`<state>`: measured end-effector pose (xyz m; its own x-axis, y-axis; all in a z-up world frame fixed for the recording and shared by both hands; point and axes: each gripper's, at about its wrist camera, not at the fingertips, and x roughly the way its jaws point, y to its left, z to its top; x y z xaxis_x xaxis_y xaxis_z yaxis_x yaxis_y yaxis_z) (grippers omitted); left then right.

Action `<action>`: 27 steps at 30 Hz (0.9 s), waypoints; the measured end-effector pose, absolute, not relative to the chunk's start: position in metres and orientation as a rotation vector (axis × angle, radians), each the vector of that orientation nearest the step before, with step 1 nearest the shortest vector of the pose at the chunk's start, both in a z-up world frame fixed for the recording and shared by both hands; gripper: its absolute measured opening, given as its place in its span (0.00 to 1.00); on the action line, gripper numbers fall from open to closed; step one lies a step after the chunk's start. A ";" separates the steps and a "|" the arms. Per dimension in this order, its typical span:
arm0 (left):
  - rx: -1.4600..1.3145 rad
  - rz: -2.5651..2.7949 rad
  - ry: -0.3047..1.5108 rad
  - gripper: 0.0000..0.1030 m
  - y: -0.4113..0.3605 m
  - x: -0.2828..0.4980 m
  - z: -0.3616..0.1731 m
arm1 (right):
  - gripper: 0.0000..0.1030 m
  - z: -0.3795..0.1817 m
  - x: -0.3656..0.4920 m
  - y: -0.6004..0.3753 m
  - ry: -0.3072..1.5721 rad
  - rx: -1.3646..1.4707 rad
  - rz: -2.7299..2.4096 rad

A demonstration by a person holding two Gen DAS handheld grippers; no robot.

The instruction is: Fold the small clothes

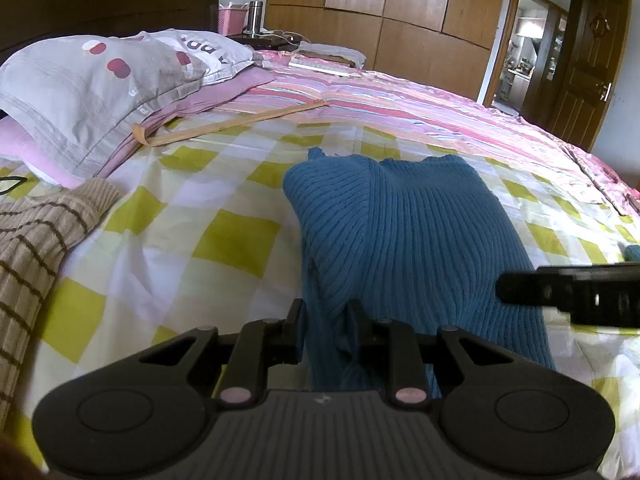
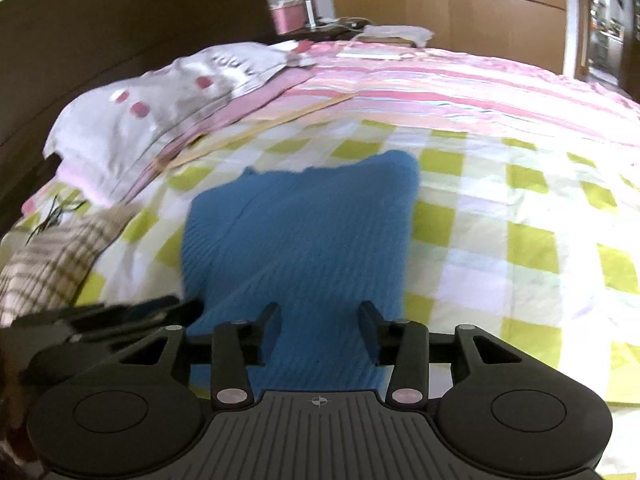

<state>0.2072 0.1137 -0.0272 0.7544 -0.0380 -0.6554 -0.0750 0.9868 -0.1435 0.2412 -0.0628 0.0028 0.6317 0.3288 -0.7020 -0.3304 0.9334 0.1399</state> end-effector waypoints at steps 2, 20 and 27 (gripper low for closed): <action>-0.168 0.017 0.715 0.30 0.114 0.206 -0.028 | 0.49 0.001 0.248 -0.066 0.806 0.016 0.371; -0.200 0.032 0.728 0.48 0.119 0.197 -0.023 | 0.59 -0.002 0.235 -0.071 0.785 0.026 0.359; -0.186 0.040 0.759 0.50 0.119 0.189 -0.031 | 0.59 -0.026 0.227 -0.074 0.874 0.034 0.318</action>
